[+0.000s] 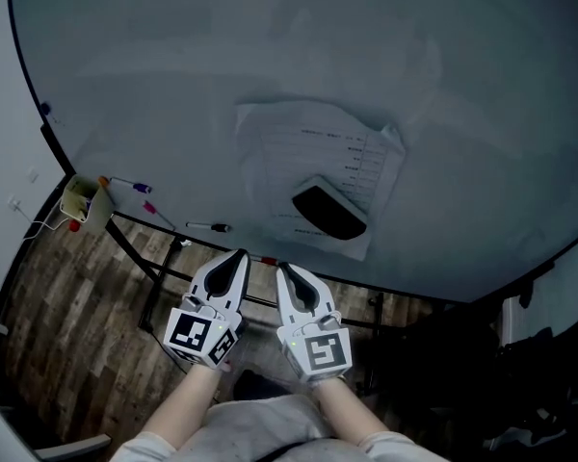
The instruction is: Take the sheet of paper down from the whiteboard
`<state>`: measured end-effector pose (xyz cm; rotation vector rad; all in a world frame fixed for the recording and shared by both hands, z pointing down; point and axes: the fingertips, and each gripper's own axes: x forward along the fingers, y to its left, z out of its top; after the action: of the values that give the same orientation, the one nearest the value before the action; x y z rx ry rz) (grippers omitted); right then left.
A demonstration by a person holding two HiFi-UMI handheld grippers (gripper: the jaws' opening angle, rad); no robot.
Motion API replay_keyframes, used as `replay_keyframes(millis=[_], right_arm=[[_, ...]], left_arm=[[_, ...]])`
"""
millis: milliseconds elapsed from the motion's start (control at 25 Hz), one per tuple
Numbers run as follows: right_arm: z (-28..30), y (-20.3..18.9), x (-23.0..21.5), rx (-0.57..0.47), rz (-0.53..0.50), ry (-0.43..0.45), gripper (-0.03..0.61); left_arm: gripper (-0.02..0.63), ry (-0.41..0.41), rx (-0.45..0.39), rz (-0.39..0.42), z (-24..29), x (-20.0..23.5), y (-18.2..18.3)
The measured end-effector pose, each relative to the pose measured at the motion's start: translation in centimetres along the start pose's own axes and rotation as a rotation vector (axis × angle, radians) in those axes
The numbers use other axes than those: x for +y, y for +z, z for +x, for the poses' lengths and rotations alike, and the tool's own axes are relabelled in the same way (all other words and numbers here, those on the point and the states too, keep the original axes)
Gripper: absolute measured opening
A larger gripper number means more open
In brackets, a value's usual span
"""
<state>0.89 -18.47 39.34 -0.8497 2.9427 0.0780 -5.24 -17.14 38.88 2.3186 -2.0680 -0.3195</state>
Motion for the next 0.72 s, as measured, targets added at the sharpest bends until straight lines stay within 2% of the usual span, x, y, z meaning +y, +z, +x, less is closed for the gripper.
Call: replay_keyframes(millis=[440, 720], right_arm=[[3.0, 0.2, 0.0, -0.025, -0.026, -0.034, 0.020], [2.6, 0.2, -1.2, -0.016, -0.040, -0.070, 0.020]], left_arm=[[0.015, -0.061, -0.021, -0.001, 1.9, 2.4, 0.8], [0.015, -0.096, -0.012, -0.028, 3.0, 1.8, 0.7]])
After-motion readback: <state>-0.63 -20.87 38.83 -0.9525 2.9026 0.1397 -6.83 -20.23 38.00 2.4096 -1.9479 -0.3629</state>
